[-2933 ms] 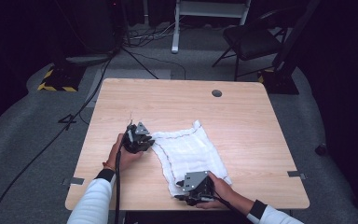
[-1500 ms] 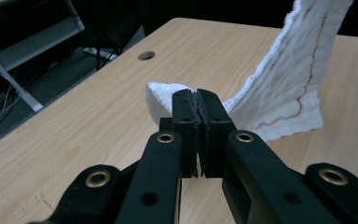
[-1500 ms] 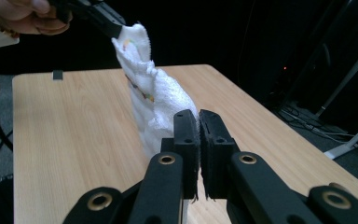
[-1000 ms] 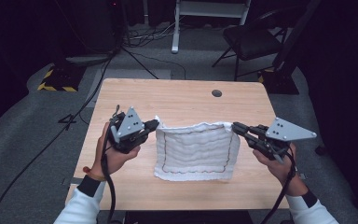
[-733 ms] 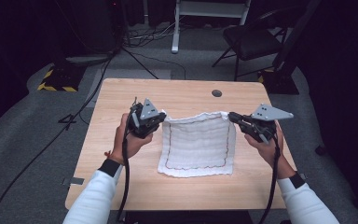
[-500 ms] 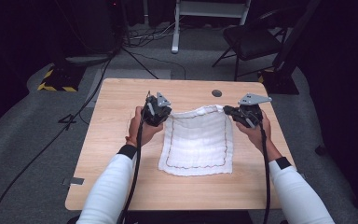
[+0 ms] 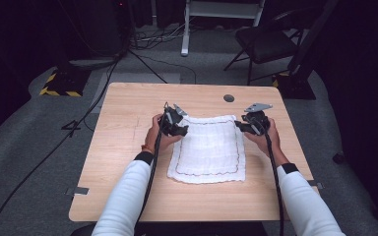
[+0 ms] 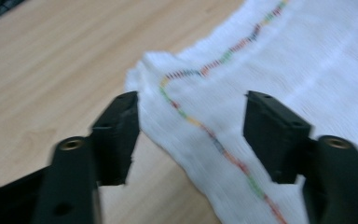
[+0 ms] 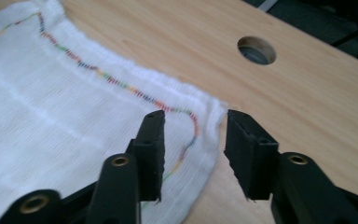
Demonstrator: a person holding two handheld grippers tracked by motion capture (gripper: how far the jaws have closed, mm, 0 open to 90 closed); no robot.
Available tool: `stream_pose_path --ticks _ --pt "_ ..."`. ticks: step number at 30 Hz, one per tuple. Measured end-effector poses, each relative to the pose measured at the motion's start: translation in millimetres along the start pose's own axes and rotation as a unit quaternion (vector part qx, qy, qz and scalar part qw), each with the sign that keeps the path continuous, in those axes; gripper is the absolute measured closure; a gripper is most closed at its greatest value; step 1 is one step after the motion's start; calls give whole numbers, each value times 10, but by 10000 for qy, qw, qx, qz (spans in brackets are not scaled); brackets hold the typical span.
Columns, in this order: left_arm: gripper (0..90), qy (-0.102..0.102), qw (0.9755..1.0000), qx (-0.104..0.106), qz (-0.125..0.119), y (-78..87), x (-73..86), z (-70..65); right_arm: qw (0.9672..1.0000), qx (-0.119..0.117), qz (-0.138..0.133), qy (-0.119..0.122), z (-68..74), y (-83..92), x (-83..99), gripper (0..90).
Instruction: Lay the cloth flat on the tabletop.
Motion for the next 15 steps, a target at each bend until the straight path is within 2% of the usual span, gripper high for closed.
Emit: stream_pose_path --ticks 1,2,3,6,7,9,10,13,15 --pt "312 0 10000 0 0 0 0 0 10000 -87 -17 0 33 42 34 510" --pt "283 -59 9999 151 -37 87 104 -43 9998 -167 -43 32 72 87 73 474" --pt "271 -59 9999 151 -37 87 104 -43 9998 -167 -43 32 72 87 73 474" --pt "236 -192 9990 413 -36 275 353 -146 9978 -615 19 239 279 271 266 375" --pt "236 -192 9990 413 -36 275 353 -146 9968 -747 36 284 338 323 322 362" --pt "235 -168 9982 582 -11 366 504 -207 9961 -825 54 296 386 375 384 362" --pt "233 -256 9976 644 61 423 588 -250 9947 -962 156 317 470 457 512 346" --pt "222 -258 9972 697 58 496 633 -296 9938 -1029 243 352 538 539 617 344" --pt "222 -244 9960 859 34 580 670 -369 9928 -1104 263 377 598 640 697 342"
Point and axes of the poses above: each handheld gripper's, and its own axes: y roughly backward along the jaws, x roughly out of its underside, z roughly to its left, the point moved 6 cm from there along -y, roughly forward along the jaws, and after that the axes turned 8 degrees about -z, right-handed, at the moved point
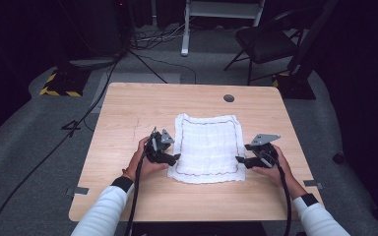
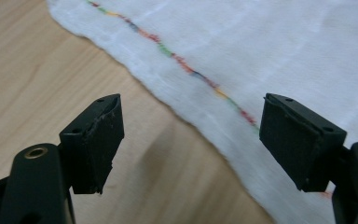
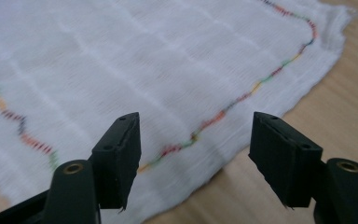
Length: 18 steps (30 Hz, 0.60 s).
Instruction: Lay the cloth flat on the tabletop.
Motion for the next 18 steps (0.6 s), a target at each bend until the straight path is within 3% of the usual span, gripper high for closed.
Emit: stream_pose_path --ticks 3,6,12,13,15,18 --pt "223 -129 9999 102 36 41 73 -105 10000 -97 19 7 118 103 108 342" --pt "225 -95 9996 224 164 55 196 -201 9996 -95 219 161 232 153 250 342" --pt "230 2 9996 225 163 94 268 -239 9997 -39 228 127 256 215 341 341" --pt "233 141 9995 249 147 109 295 -257 9997 -31 222 112 257 233 358 341" --pt "233 193 9993 289 143 134 320 -295 9997 -11 227 79 264 279 394 341" --pt "235 99 9993 325 129 170 345 -393 9997 23 214 65 287 340 443 343"
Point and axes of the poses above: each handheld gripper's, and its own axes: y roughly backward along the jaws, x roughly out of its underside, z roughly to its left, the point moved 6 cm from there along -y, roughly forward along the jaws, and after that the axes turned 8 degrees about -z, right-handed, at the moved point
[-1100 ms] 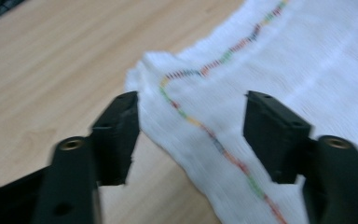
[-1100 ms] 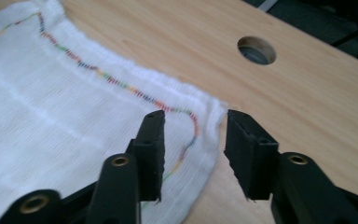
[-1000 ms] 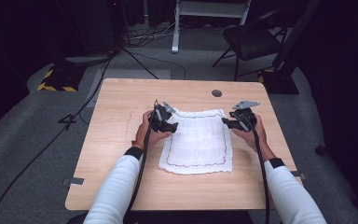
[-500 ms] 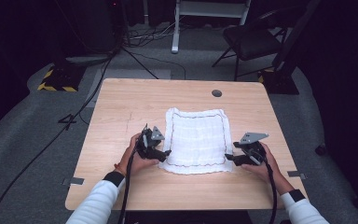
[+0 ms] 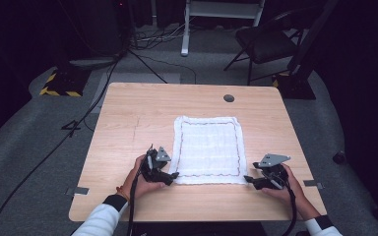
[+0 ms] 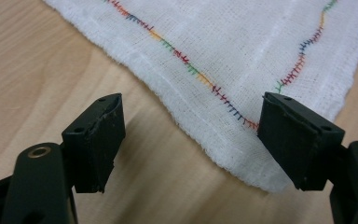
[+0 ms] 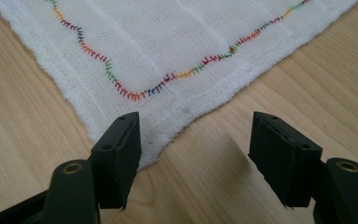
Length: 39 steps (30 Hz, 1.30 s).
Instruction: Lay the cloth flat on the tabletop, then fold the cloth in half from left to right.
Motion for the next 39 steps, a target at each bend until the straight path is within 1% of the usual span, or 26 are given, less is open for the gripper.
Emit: stream_pose_path --ticks 6,7,8,11,13,14,15,16,18,20,21,22,23,24,25,26,27,28,29,30,31,33,36,37,38,39 --pt "232 -74 9999 123 -5 39 39 -153 9999 64 157 -2 36 93 56 336" --pt "229 -74 9999 123 -5 39 39 -153 9999 64 157 -2 36 93 56 336" --pt "229 -153 9999 7 -18 68 40 -187 9998 76 161 -31 45 113 63 334" --pt "203 -170 9997 55 -175 141 23 -217 9999 62 -4 -87 79 141 -4 354" --pt "202 -136 9995 51 -296 184 -7 -187 9998 89 -180 -25 110 163 -103 362" --pt "202 -108 9994 27 -332 199 -17 -163 9996 24 -272 -62 136 166 -151 371" --pt "202 -108 9994 27 -332 199 -17 -163 9996 24 -272 -62 136 166 -151 371" --pt "200 -69 9992 -46 -399 232 -22 -113 9993 -3 -374 4 186 146 -222 378" --pt "199 -44 9991 -59 -417 250 -18 -93 9992 -48 -403 40 216 122 -252 379" --pt "196 -71 9988 -150 -468 276 -31 -34 9990 -156 -404 84 277 69 -321 379" --pt "196 -22 9983 -231 -533 293 -68 46 9983 -252 -495 198 345 23 -414 380" --pt "196 28 9978 -283 -604 297 -93 96 9979 -307 -534 211 381 -5 -462 381" --pt "196 28 9978 -283 -604 297 -93 96 9979 -307 -534 211 381 -5 -462 381" --pt "196 79 9976 -297 -624 297 -115 148 9975 -358 -565 235 416 -40 -512 380" --pt "196 149 9975 -333 -604 271 -151 242 9964 -472 -609 366 502 -108 -607 379" --pt "195 149 9975 -333 -604 271 -151 242 9957 -532 -639 407 552 -147 -653 379" --pt "195 111 9973 -484 -536 236 -180 337 9952 -619 -636 422 609 -188 -694 379" --pt "195 111 9973 -484 -536 236 -180 337 9952 -619 -636 422 609 -188 -694 379" --pt "196 117 9972 -536 -509 219 -196 377 9939 -738 -677 451 732 -263 -782 399" --pt "196 179 9967 -607 -514 199 -225 439 9933 -805 -710 438 798 -298 -826 405" --pt "196 179 9967 -607 -514 199 -225 439 9922 -889 -733 483 864 -334 -868 406" --pt "199 147 9957 -732 -552 170 -269 516 9901 -1017 -728 635 998 -403 -938 410" --pt "193 210 9961 -679 -520 123 -314 557 9872 -1198 -766 725 1152 -500 -1029 419" --pt "193 199 9958 -696 -552 101 -348 585 9872 -1198 -766 725 1152 -500 -1029 419" --pt "211 103 9957 -739 -552 47 -422 625 9862 -1257 -779 742 1228 -566 -1075 423" --pt "206 97 9961 -710 -521 13 -461 648 9858 -1283 -777 758 1265 -600 -1091 424"
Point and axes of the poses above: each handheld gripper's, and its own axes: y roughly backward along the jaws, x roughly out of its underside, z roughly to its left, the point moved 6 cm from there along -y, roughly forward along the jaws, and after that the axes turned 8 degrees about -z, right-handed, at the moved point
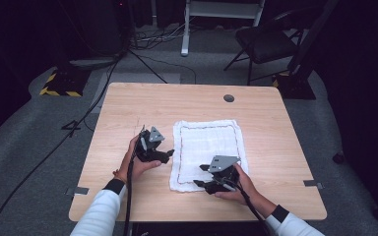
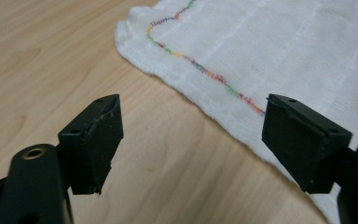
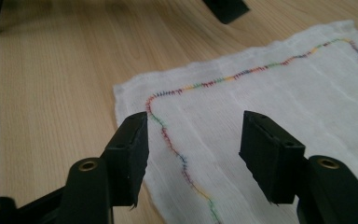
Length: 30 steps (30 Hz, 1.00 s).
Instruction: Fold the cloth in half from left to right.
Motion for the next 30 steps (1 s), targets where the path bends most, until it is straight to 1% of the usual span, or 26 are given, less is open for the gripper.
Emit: stream_pose_path --ticks 1,2,3,4,5,6,7,8,9,10,11,12,13,15,16,17,19,20,21,22,23,25,26,27,28,30 --pt "203 0 10000 0 0 0 0 0 10000 0 0 0 0 0 0 424" --pt "204 60 10000 7 -34 -80 -74 46 9999 -29 43 109 50 -95 -17 426" --pt "206 60 10000 7 -34 -80 -74 46 9999 -29 43 109 50 -95 -17 426" --pt "209 181 9998 -23 -83 -164 -133 102 9997 -42 109 211 101 -181 -31 428" --pt "208 253 9997 1 -73 -207 -155 129 9996 -81 128 224 130 -219 -40 428" --pt "209 255 9996 -64 -95 -252 -175 160 9995 -125 141 262 159 -257 -49 427" --pt "212 255 9996 -64 -95 -252 -175 160 9995 -125 141 262 159 -257 -49 427" --pt "210 277 9996 -57 -83 -306 -191 176 9990 -204 188 350 221 -329 -61 427" --pt "210 298 9995 -128 -19 -402 -213 216 9985 -244 226 424 256 -372 -59 425" --pt "211 298 9995 -128 -19 -402 -213 216 9985 -244 226 424 256 -372 -59 425" --pt "211 310 9994 -171 -7 -448 -221 236 9981 -300 252 467 305 -425 -54 425" --pt "211 331 9993 -184 50 -491 -222 258 9981 -300 252 467 305 -425 -54 425" --pt "208 438 9987 -247 106 -585 -220 304 9973 -345 309 570 352 -482 -49 424" --pt "209 529 9979 -310 200 -667 -212 358 9970 -373 307 601 385 -519 -59 424" --pt "206 561 9975 -336 272 -701 -207 388 9969 -391 293 622 398 -537 -69 424" --pt "202 561 9975 -336 272 -701 -207 388 9967 -422 281 630 409 -552 -76 424" --pt "201 706 9963 -411 279 -753 -202 464 9966 -447 276 634 423 -569 -83 424" --pt "204 838 9948 -491 314 -791 -198 523 9963 -480 281 651 444 -603 -88 425" --pt "203 835 9946 -515 340 -813 -196 544 9962 -500 293 656 454 -620 -86 426" --pt "203 835 9946 -515 340 -813 -196 544 9962 -500 293 656 454 -620 -86 426" --pt "202 861 9943 -510 372 -832 -194 554 9957 -510 349 688 467 -656 -71 432" --pt "202 849 9936 -579 471 -875 -184 575 9956 -496 375 698 469 -669 -62 438" --pt "195 857 9935 -562 501 -889 -180 571 9956 -330 455 753 447 -692 -41 455" --pt "195 829 9938 -552 488 -900 -188 573 9956 -330 455 753 447 -692 -41 455" --pt "188 881 9933 -577 477 -915 -192 574 9965 -289 423 663 424 -698 -40 459" --pt "193 910 9932 -544 476 -922 -191 572 9966 -274 426 651 417 -698 -39 468"
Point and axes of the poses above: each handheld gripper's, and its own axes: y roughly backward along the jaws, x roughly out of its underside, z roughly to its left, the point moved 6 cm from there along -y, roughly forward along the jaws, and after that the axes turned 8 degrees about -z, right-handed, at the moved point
